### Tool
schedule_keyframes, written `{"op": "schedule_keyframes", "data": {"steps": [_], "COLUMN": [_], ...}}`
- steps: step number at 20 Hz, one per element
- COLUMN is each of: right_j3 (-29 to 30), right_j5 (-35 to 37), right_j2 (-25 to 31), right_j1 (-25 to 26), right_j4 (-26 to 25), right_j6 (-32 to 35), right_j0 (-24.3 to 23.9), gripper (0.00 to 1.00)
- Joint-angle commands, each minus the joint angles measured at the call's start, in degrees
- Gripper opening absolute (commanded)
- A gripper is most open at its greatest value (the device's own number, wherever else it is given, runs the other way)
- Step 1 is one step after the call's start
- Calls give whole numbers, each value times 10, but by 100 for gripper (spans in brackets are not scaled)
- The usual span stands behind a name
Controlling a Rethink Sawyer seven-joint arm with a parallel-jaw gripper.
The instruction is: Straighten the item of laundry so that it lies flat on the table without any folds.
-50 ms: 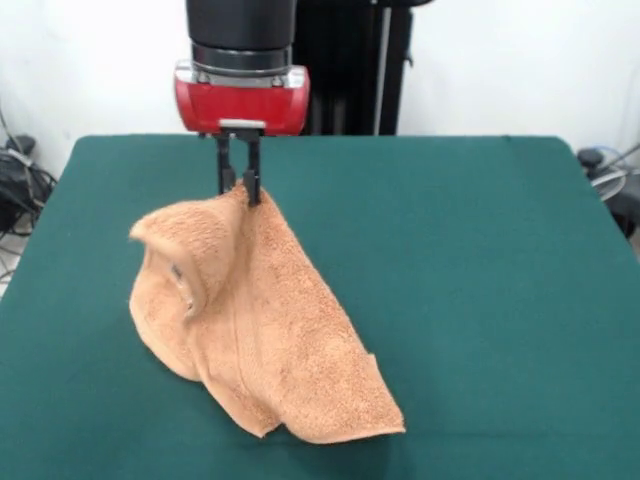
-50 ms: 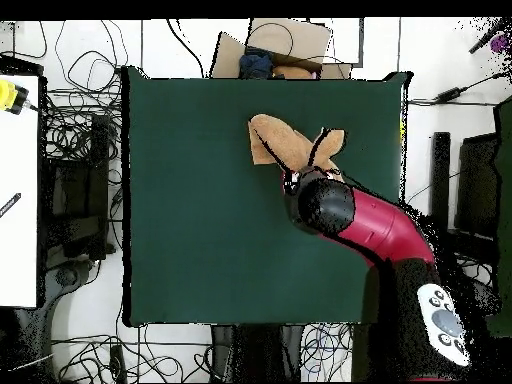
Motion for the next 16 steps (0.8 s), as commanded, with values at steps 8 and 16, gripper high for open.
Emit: {"op": "schedule_keyframes", "data": {"steps": [8, 16], "right_j3": [71, 106], "right_j5": [27, 6], "right_j2": [29, -11], "right_j1": [-8, -29], "right_j4": [34, 51], "right_j6": [125, 178], "right_j0": [13, 61], "gripper": [0, 0]}}
